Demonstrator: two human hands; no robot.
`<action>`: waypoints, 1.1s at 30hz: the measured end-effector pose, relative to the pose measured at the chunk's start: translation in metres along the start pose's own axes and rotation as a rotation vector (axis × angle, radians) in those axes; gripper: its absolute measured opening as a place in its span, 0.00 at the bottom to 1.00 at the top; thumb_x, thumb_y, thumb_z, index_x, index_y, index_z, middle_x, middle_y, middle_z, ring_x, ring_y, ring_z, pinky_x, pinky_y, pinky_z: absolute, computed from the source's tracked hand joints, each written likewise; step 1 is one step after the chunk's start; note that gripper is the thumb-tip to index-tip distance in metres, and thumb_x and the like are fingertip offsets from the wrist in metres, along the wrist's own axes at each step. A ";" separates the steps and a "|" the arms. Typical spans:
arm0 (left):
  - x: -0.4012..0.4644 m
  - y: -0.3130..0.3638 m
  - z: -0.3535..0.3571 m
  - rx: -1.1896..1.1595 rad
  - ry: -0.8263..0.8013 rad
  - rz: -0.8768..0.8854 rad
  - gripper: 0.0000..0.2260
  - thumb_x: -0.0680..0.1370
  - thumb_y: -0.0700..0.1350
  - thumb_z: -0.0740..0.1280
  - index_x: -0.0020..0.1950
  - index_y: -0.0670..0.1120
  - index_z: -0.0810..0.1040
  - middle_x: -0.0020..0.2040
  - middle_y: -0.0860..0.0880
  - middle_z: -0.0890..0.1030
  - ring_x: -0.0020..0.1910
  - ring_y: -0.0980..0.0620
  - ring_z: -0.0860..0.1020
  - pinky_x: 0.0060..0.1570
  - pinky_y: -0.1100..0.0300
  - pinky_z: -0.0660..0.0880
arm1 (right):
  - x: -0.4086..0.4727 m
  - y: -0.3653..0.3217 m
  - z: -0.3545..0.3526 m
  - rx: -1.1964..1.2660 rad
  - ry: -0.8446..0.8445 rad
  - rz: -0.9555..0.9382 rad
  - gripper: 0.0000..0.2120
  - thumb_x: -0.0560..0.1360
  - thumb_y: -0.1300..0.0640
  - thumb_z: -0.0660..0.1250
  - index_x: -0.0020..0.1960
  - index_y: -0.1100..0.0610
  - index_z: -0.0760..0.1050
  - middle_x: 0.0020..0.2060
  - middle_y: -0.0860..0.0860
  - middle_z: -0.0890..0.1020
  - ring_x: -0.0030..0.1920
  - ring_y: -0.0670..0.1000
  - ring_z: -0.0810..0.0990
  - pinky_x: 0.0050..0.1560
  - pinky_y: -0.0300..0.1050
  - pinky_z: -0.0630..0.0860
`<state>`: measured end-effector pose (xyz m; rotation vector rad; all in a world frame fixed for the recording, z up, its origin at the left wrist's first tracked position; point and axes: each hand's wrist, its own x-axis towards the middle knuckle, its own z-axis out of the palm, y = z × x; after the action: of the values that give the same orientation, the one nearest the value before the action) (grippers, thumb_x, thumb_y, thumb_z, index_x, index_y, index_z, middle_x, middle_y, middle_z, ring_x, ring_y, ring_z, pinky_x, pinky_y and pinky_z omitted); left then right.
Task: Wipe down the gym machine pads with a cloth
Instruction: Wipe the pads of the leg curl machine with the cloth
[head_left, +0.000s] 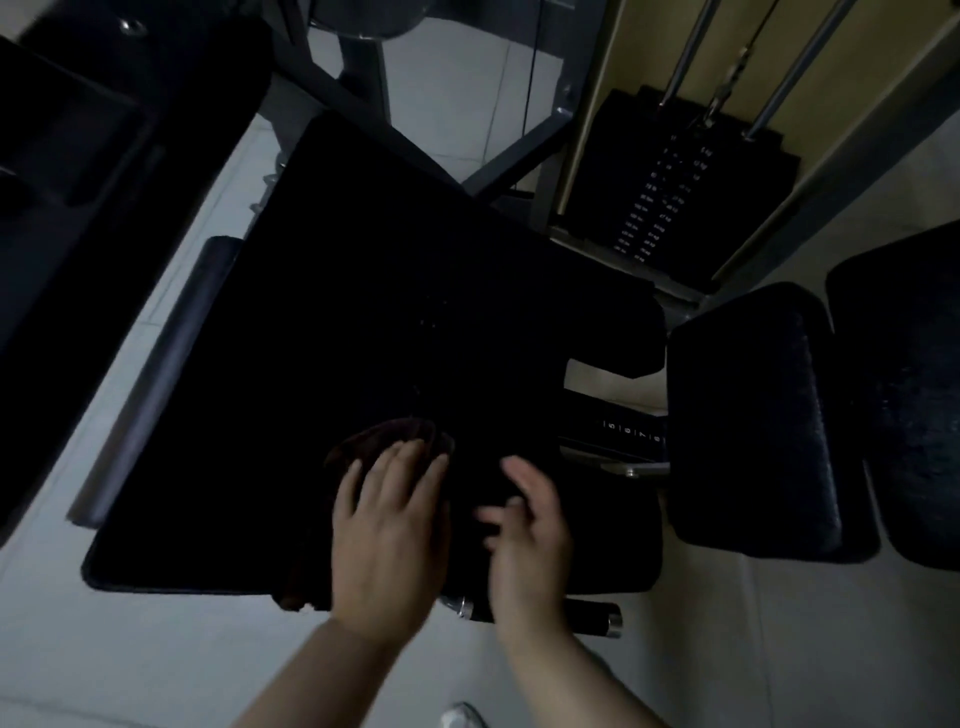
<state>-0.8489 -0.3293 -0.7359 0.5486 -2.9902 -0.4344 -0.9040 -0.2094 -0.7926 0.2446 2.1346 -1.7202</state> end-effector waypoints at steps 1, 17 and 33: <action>-0.005 0.003 0.011 0.083 -0.053 -0.039 0.21 0.77 0.52 0.55 0.65 0.45 0.77 0.68 0.43 0.74 0.68 0.42 0.70 0.69 0.46 0.58 | -0.004 -0.017 -0.011 -0.025 0.063 -0.078 0.16 0.80 0.61 0.59 0.62 0.43 0.72 0.50 0.44 0.81 0.49 0.42 0.80 0.48 0.36 0.76; -0.037 -0.003 0.050 0.289 0.077 -0.394 0.24 0.79 0.51 0.50 0.74 0.46 0.63 0.78 0.49 0.57 0.77 0.52 0.45 0.71 0.41 0.36 | 0.102 -0.034 0.039 -1.046 -0.218 -0.484 0.28 0.79 0.42 0.36 0.75 0.51 0.35 0.76 0.47 0.37 0.76 0.46 0.36 0.74 0.48 0.34; 0.019 -0.078 -0.010 0.234 0.364 -0.932 0.25 0.81 0.46 0.58 0.75 0.40 0.58 0.75 0.41 0.60 0.73 0.41 0.55 0.67 0.30 0.48 | 0.101 -0.030 0.038 -1.006 -0.190 -0.523 0.29 0.76 0.42 0.32 0.75 0.50 0.37 0.76 0.45 0.38 0.76 0.45 0.37 0.75 0.49 0.37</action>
<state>-0.8392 -0.4088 -0.7485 1.8079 -2.2766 0.0030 -1.0000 -0.2638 -0.8130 -0.7663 2.7302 -0.6081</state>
